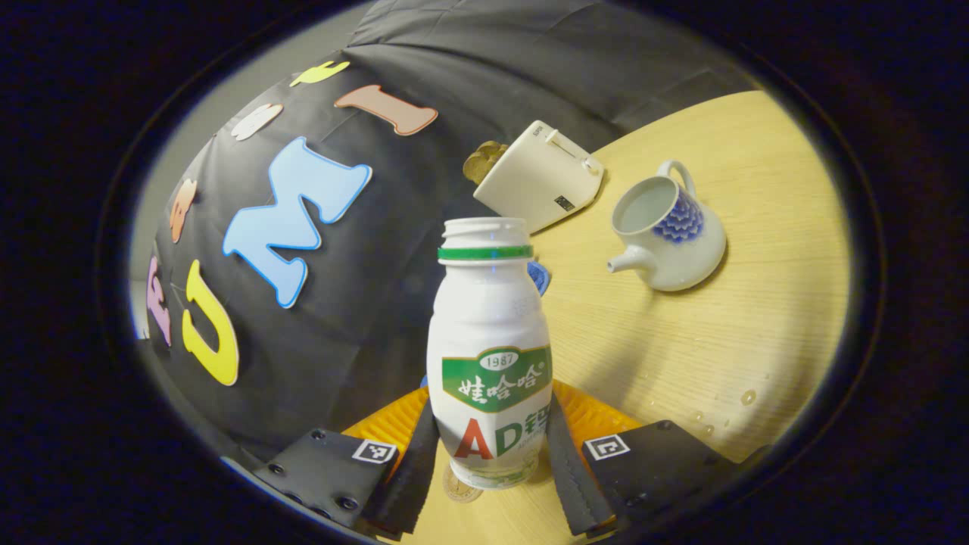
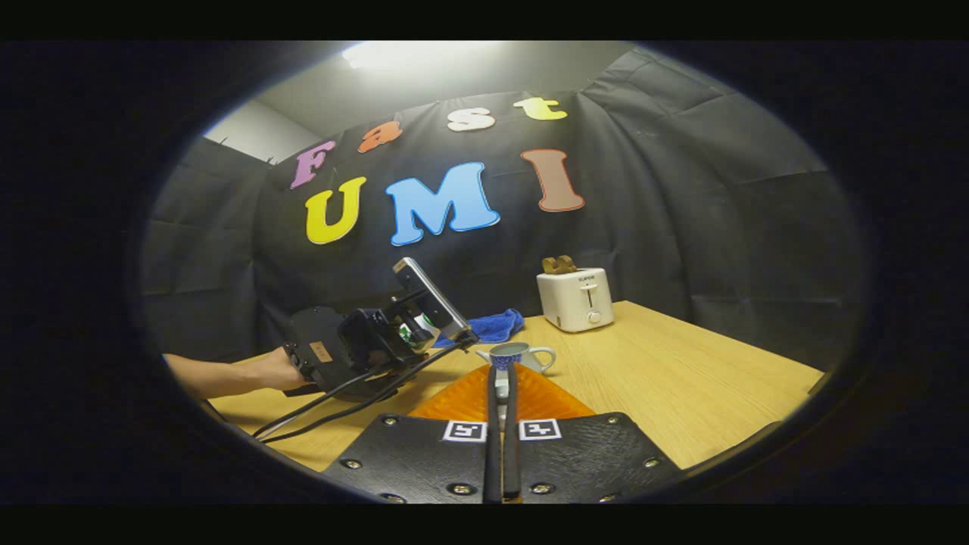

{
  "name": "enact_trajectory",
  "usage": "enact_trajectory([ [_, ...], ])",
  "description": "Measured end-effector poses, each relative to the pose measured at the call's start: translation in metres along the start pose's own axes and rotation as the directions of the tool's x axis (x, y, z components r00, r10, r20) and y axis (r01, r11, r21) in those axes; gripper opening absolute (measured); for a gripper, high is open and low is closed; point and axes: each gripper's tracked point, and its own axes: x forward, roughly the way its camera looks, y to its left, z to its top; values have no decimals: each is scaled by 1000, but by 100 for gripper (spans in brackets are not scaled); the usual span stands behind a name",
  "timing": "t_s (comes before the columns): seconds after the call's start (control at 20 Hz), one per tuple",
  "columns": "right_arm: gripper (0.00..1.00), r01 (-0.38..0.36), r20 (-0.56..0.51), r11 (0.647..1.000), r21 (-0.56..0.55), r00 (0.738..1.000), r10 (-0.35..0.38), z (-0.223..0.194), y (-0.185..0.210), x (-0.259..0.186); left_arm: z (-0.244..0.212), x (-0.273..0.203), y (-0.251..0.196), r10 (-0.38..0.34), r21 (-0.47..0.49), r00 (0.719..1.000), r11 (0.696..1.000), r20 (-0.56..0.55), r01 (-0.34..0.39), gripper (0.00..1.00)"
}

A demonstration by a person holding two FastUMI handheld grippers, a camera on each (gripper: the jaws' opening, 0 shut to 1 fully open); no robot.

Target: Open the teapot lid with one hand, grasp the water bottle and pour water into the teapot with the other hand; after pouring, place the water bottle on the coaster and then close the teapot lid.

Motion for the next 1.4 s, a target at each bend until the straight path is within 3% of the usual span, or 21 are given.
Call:
enact_trajectory([
  [0.4,1,2,-6,1000,6,1000,-2,-4,-1,-10,21,12,-17,2,163,1000,987,13,-5,81],
  [0.45,1,2,-8,1000,10,1000,-2,-5,-2,-10,23,14,-17,5,180,1000,984,13,-7,75],
  [0.5,1,4,-11,1000,12,1000,-4,-6,-2,-9,24,14,-17,9,199,1000,980,13,-11,81],
  [0.75,1,14,1,1000,17,1000,-14,-4,-6,-9,26,15,-18,11,270,1000,963,3,-12,82],
  [1.4,1,26,-6,999,29,1000,-26,-6,-12,-7,34,13,-19,13,460,1000,888,-11,-7,82],
])
